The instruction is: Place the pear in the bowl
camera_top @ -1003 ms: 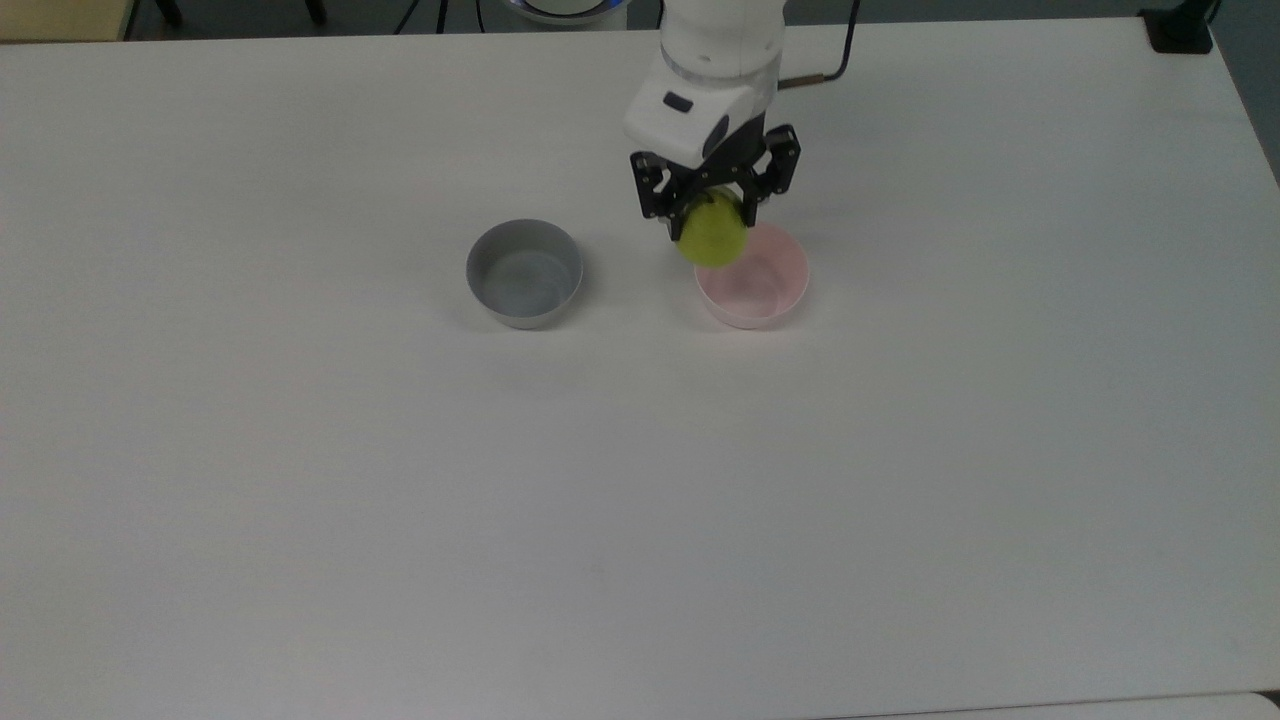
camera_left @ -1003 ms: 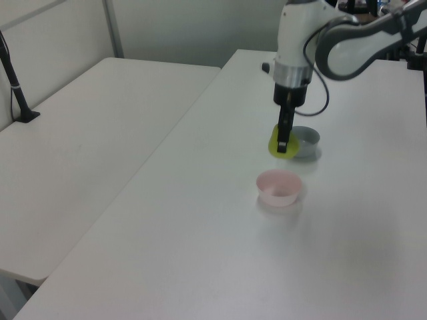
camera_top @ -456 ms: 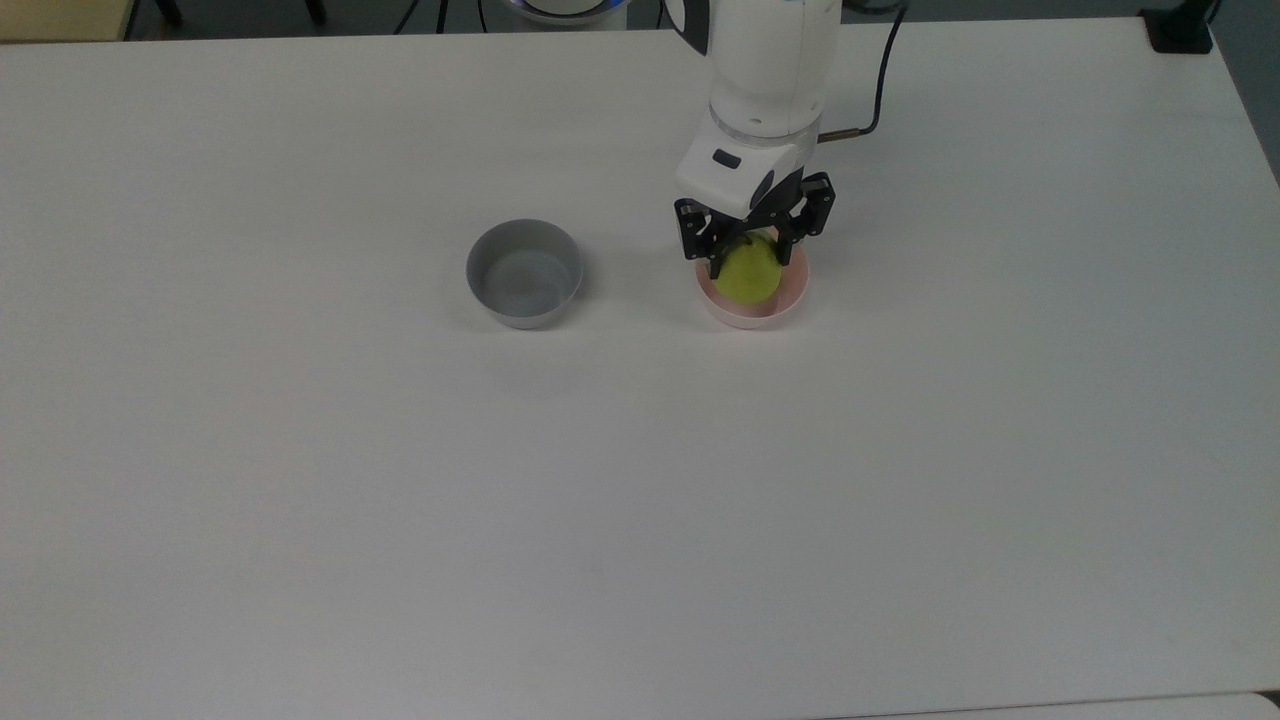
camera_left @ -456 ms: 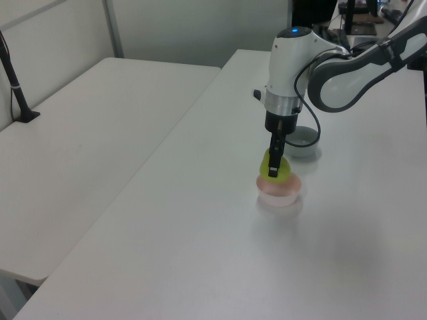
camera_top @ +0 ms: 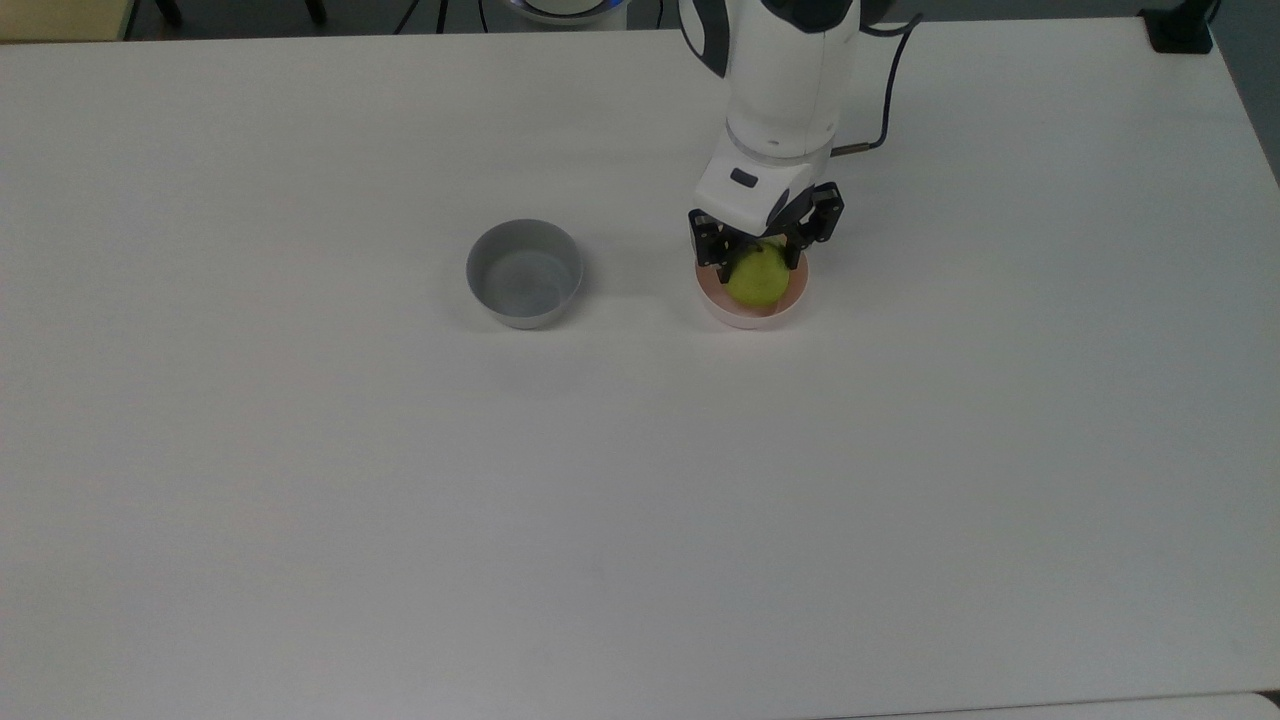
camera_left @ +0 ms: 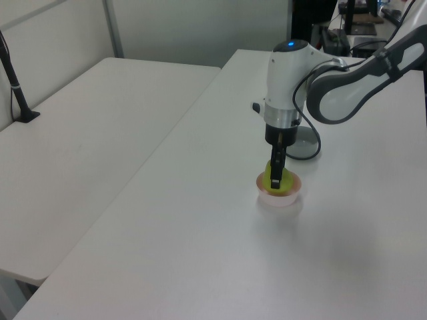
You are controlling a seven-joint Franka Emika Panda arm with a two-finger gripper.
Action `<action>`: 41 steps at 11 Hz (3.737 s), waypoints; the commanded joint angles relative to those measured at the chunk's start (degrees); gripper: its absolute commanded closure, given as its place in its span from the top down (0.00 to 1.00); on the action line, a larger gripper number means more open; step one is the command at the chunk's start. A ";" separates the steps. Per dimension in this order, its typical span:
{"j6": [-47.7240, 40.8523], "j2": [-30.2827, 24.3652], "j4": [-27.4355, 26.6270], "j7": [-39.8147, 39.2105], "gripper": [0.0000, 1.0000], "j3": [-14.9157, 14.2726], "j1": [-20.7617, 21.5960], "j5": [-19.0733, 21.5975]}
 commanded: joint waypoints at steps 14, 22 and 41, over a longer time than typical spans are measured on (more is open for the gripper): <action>-16.58 -9.48 3.99 3.11 1.00 -0.24 -5.18 -4.95; -32.68 -18.88 8.92 1.72 1.00 3.87 -20.71 -4.34; -32.78 -20.31 14.02 -14.20 1.00 -4.54 -23.21 -0.38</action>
